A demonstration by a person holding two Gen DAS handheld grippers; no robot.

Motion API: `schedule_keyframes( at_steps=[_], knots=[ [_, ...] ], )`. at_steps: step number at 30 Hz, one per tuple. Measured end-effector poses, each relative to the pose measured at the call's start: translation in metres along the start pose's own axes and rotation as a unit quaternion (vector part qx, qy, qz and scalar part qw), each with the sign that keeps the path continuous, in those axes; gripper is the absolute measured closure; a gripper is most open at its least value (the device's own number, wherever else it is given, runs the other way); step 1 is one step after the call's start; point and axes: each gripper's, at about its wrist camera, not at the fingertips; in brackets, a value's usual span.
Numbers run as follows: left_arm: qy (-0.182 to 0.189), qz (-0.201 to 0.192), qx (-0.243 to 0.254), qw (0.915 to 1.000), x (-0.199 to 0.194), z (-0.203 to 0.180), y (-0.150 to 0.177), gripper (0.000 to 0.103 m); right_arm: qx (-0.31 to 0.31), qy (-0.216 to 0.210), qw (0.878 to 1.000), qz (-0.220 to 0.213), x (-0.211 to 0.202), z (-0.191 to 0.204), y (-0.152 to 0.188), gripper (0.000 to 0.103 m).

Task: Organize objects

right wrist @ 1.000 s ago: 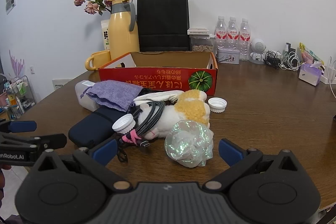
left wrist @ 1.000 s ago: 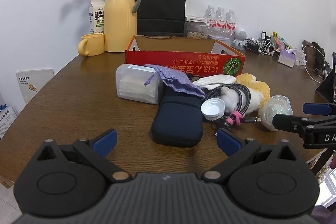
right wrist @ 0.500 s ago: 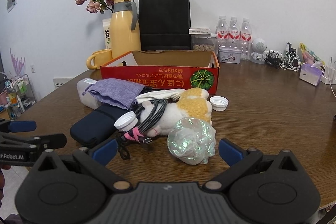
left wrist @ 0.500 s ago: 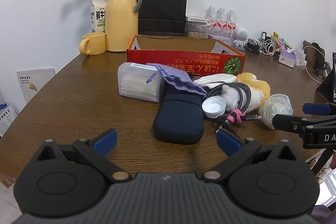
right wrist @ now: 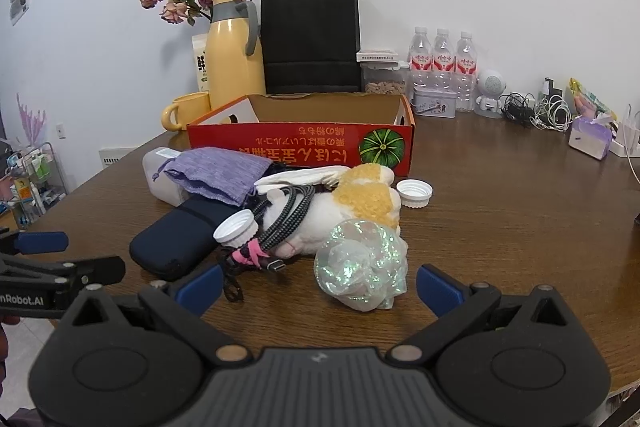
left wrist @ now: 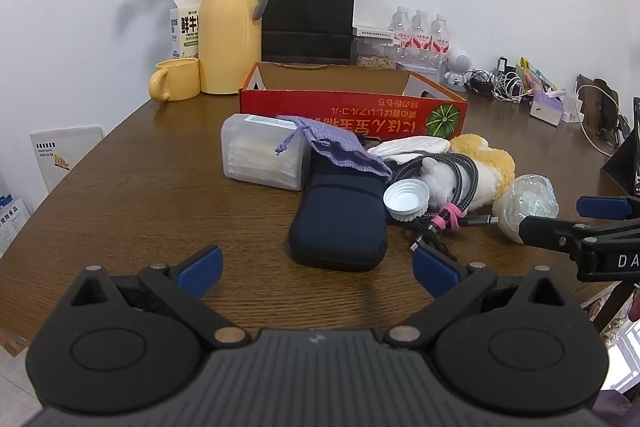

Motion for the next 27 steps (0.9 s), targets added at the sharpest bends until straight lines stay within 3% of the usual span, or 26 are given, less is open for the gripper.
schedule_keyframes(
  at_steps=[27],
  knots=[
    [0.006,0.020,0.000,0.9998,0.013,0.000,0.001,0.000,-0.002,0.006,1.000,0.009,0.012,-0.002,0.003,0.000]
  ],
)
Point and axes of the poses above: each gripper's, at about its wrist camera, not at the fingertips, and x roughly the way its jaws point, z to its left, y to its underside, and after that the axes turned 7 degrees about y, right-handed
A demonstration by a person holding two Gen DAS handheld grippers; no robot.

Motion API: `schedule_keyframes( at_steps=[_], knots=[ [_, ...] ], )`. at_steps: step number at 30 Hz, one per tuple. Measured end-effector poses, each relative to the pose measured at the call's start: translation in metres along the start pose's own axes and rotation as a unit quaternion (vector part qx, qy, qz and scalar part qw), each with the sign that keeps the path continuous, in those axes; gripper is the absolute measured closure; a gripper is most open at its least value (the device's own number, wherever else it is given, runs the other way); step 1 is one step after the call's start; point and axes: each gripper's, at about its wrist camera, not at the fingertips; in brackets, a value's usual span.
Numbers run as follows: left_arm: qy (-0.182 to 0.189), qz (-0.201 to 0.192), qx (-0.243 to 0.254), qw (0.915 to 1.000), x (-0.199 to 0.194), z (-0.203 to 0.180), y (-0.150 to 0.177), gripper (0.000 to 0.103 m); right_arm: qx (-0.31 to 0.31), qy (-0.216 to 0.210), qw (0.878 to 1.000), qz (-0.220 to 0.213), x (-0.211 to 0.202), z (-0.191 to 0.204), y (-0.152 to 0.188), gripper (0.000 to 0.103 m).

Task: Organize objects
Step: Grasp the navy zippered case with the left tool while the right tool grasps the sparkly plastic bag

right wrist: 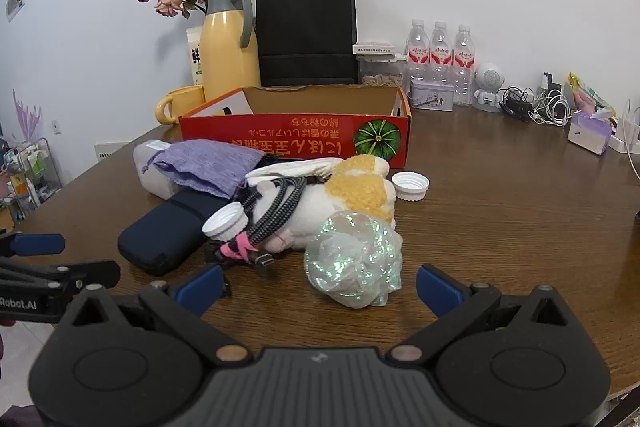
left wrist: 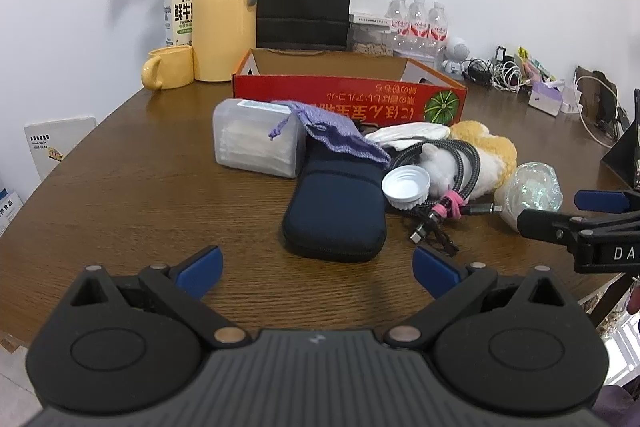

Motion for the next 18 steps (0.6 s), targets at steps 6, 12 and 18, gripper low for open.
schedule_keyframes(
  at_steps=[6,12,18],
  knots=[
    [0.002,0.007,0.005,1.0000,0.016,-0.001,-0.006,0.000,0.006,0.010,1.000,0.004,0.015,-0.008,-0.001,0.000],
    [-0.003,0.020,0.002,0.9998,0.044,-0.002,-0.018,0.000,0.006,0.011,1.000,0.010,0.035,-0.016,-0.002,0.000],
    [-0.013,0.017,0.011,0.9997,0.070,-0.008,-0.030,0.000,0.008,0.000,1.000,0.015,0.048,-0.020,-0.003,0.012]
  ],
)
Point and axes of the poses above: each gripper's, at about its wrist camera, not at the fingertips, and x roughly the way its jaws point, z to its left, y to its underside, and after that the axes turned 7 degrees about y, right-handed
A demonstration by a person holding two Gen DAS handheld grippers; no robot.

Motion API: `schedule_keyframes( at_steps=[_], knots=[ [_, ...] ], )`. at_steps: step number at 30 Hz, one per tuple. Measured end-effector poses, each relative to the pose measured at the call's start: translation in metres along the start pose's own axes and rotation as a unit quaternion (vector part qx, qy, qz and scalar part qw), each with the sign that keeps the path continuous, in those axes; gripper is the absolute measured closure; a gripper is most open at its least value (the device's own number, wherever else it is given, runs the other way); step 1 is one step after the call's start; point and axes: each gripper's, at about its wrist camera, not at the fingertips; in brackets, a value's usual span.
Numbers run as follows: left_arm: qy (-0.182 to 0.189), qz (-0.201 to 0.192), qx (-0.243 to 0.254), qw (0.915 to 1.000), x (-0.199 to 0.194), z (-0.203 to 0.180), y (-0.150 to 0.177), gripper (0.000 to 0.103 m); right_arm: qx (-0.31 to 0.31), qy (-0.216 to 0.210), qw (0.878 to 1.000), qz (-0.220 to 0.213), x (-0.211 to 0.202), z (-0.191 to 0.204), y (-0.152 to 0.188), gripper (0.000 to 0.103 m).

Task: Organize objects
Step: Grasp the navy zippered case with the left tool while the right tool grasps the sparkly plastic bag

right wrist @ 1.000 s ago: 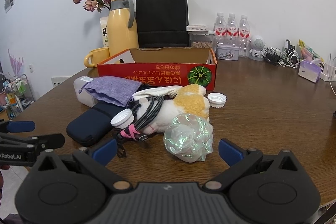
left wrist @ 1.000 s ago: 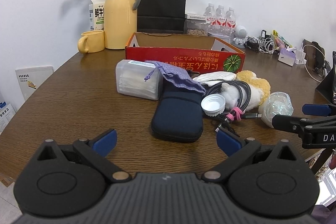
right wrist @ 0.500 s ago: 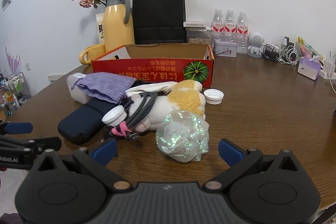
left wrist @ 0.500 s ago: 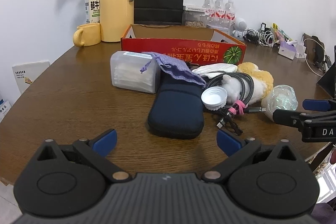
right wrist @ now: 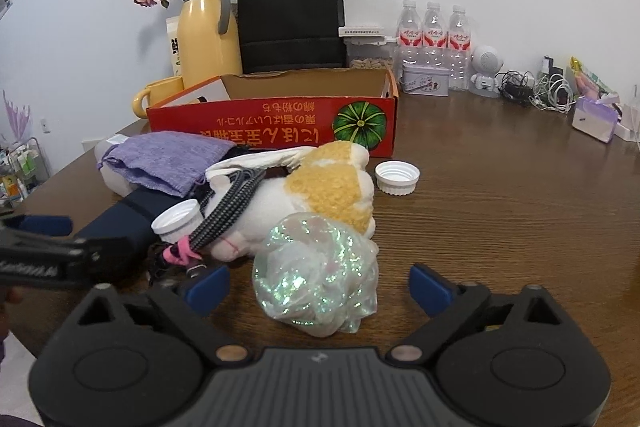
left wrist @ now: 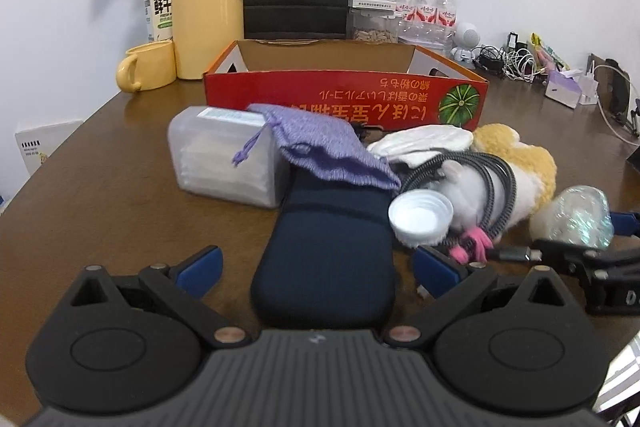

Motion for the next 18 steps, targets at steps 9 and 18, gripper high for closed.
schedule_keyframes(
  at_steps=[9,18],
  knots=[
    [0.007,0.013,0.006,0.9999,0.028,-0.003,-0.006,0.024,0.001,-0.018,1.000,0.004,0.007,-0.002,-0.001,0.033],
    [0.020,0.002,0.020,0.9996,0.020,-0.004,-0.002,0.036,0.006,-0.025,1.000,0.000,0.004,-0.004,0.001,0.054]
  ],
)
Point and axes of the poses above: each gripper's, at about its wrist camera, not at the fingertips, and x roughly the way its jaws point, z to its left, y to its underside, and after that the axes turned 7 degrees about y, right-handed
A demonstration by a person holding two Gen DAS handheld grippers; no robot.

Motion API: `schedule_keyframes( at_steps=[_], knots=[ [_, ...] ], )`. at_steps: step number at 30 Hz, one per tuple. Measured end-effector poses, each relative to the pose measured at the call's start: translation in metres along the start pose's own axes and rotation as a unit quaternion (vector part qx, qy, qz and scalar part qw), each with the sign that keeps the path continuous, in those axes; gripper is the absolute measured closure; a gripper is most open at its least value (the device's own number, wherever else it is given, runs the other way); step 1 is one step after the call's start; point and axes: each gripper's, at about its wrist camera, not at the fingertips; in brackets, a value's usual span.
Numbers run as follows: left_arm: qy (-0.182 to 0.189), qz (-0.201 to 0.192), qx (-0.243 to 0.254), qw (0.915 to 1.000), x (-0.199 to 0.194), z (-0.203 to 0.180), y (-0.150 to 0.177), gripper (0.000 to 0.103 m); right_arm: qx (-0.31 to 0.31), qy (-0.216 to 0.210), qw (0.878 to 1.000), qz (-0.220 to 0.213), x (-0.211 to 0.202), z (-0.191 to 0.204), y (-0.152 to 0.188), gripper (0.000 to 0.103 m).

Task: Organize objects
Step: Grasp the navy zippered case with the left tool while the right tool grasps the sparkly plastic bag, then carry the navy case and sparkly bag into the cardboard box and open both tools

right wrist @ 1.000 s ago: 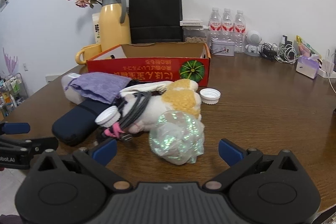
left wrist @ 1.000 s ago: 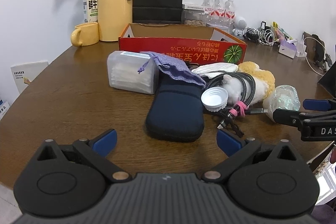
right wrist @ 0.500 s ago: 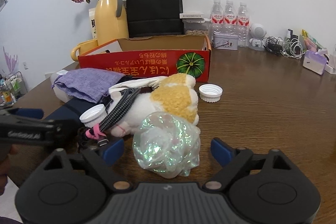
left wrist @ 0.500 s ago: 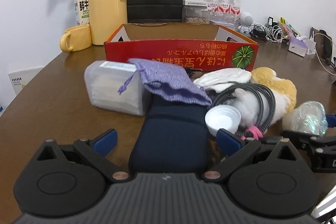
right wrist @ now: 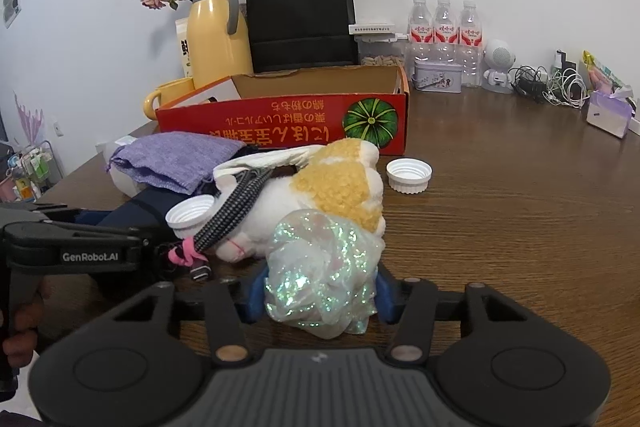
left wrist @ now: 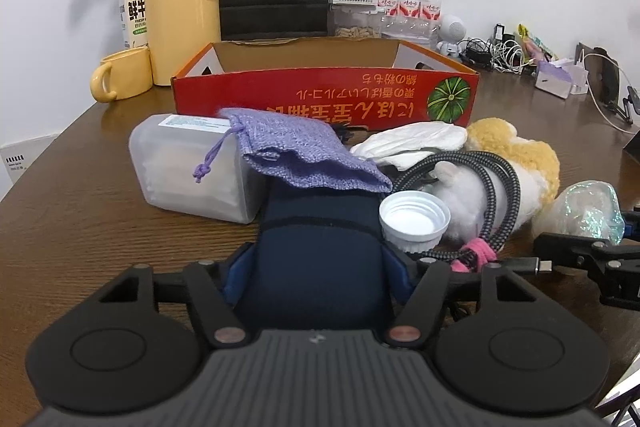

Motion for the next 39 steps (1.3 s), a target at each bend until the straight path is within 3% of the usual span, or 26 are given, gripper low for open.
schedule_keyframes(
  at_steps=[7,17,29,35,39],
  knots=[
    [0.001,-0.009,-0.005,0.9999,-0.016,0.001,0.003,0.039,0.000,0.002,1.000,-0.018,-0.013,-0.002,-0.001,0.058],
    [0.009,-0.065,-0.003,0.9979,-0.053,0.000,-0.012,0.039,-0.012,0.003,0.998,-0.062,-0.034,0.001,-0.015,0.058],
    [0.046,-0.152,0.007,0.9873,-0.091,-0.012,-0.063,0.039,-0.025,-0.009,0.992,-0.121,-0.031,0.011,-0.069,0.058],
    [0.032,-0.176,-0.002,0.9838,-0.071,-0.009,-0.109,0.039,-0.030,-0.015,0.989,-0.141,-0.007,0.016,-0.112,0.058],
    [0.023,-0.170,-0.022,0.9849,-0.039,0.002,-0.136,0.039,-0.029,-0.013,0.989,-0.144,0.021,0.017,-0.139,0.058]
  ],
)
Point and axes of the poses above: each gripper's, at about its wrist camera, not at the fingertips, and x roughly the way its jaws point, z to its left, y to its underside, and after that the axes turned 7 degrees about y, right-handed
